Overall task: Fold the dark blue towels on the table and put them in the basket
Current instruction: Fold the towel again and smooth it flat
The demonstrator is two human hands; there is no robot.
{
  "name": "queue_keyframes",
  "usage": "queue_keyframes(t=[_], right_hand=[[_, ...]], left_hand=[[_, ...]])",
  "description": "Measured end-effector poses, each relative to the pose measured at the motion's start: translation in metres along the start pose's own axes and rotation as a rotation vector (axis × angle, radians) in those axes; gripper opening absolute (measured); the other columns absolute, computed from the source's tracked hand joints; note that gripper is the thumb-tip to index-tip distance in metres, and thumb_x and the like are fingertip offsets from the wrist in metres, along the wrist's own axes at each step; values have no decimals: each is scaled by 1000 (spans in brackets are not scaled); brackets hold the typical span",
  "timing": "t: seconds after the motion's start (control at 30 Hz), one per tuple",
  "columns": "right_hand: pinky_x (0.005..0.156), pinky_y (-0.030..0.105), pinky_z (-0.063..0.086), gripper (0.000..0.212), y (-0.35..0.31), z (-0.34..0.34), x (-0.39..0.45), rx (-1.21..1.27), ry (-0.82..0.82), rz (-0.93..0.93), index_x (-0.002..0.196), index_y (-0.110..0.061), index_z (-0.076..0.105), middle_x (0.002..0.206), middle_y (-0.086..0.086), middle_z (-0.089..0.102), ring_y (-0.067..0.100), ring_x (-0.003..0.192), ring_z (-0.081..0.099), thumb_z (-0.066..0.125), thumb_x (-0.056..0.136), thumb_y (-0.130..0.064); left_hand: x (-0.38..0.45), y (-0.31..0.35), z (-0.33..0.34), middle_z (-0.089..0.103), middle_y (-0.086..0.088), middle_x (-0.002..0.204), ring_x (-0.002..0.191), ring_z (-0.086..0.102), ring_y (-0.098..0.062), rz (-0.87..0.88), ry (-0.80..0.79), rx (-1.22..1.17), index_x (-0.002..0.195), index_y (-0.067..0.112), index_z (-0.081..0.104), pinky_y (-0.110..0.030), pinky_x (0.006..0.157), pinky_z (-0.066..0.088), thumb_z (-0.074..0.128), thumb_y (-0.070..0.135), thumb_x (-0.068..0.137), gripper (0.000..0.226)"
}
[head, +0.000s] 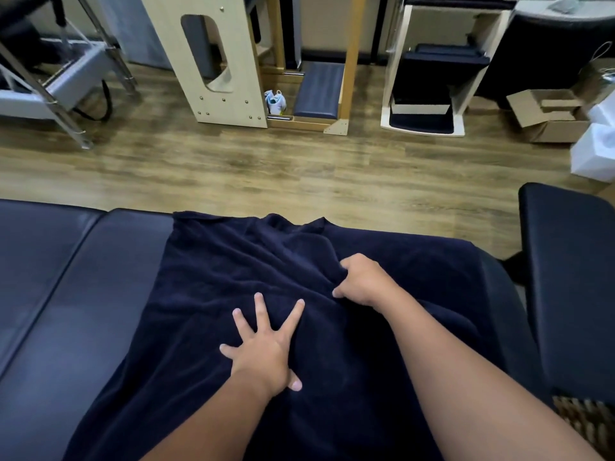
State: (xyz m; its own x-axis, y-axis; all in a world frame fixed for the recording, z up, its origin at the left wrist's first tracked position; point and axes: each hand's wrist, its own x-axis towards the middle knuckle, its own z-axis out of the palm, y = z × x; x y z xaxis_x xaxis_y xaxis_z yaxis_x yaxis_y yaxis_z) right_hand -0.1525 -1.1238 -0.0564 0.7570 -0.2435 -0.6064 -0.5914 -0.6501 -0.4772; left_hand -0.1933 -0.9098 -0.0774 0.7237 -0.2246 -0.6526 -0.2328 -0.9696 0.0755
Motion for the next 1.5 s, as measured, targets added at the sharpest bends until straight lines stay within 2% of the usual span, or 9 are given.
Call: queue_keyframes(t=[0.3, 0.43, 0.57, 0.73, 0.93, 1.07, 1.2, 1.37, 1.5], right_hand=[[59, 34, 42, 12, 12, -37, -11, 390, 663, 56, 89, -19, 49, 89, 4, 61, 25, 76, 55, 54, 85, -9], [74, 35, 48, 9, 15, -40, -14, 959, 304, 23, 102, -22, 70, 97, 3, 69, 21, 80, 60, 66, 95, -26], [52, 27, 51, 35, 16, -26, -10, 413, 121, 94, 127, -38, 57, 98, 2, 71, 19, 63, 66, 65, 94, -27], [58, 24, 44, 7, 14, -10, -11, 134, 30, -18, 85, -32, 68, 59, -16, 59, 7, 62, 54, 75, 86, -35], [57, 34, 41, 34, 27, -12, -6, 18, 362, 57, 72, -17, 48, 71, -2, 58, 16, 66, 54, 59, 99, -35], [54, 33, 42, 34, 37, -24, -10, 211, 387, 52, 72, -16, 46, 56, -5, 54, 15, 52, 55, 65, 96, -31], [51, 33, 55, 19, 53, -50, -11, 392, 367, 184, 79, -11, 62, 60, 2, 65, 21, 50, 67, 75, 88, -20], [76, 37, 52, 11, 56, -110, 8, 100, 896, 408, 87, -14, 65, 90, 10, 66, 34, 84, 64, 69, 89, -24], [76, 40, 41, 31, 33, -104, 29, -62, 815, 356, 120, -10, 52, 128, 17, 45, 45, 103, 57, 64, 91, -13]], left_hand=[[0, 0, -3, -55, -15, 146, 142, -27, -57, -4, -18, 40, 133, 63, -40, -73, 102, 32, 88, 44, 71, 144], [1, 2, -5, -51, -21, 148, 142, -22, -62, 8, -44, 118, 133, 58, -44, -74, 101, 36, 86, 52, 71, 144], [2, 0, -24, -16, -30, 159, 141, 15, -63, 94, -54, 289, 149, 50, -27, -60, 100, 45, 78, 70, 68, 134], [40, -30, -101, 63, -13, 124, 112, 62, -37, 154, 219, 17, 118, 22, 48, -43, 90, 51, 55, 59, 92, 46], [119, -83, -158, 68, -15, 90, 80, 68, -36, -35, 338, -91, 146, 29, 23, -42, 66, 52, 41, 15, 99, 52], [139, -108, -163, 71, -12, 68, 46, 69, -27, -163, 198, -188, 117, 18, 39, -43, 59, 63, 42, 30, 101, 21], [151, -121, -172, 71, -15, 73, 66, 69, -36, -144, 335, -215, 96, 11, 49, -41, 71, 60, 52, 28, 95, 17], [156, -107, -200, 61, -35, 109, 103, 58, -52, -100, 601, -343, 108, -1, 58, -46, 80, 47, 60, 17, 92, 24], [164, -88, -202, 52, -28, 141, 129, 51, -43, -40, 305, -288, 154, 7, 22, -44, 103, 45, 74, 36, 88, 89]])
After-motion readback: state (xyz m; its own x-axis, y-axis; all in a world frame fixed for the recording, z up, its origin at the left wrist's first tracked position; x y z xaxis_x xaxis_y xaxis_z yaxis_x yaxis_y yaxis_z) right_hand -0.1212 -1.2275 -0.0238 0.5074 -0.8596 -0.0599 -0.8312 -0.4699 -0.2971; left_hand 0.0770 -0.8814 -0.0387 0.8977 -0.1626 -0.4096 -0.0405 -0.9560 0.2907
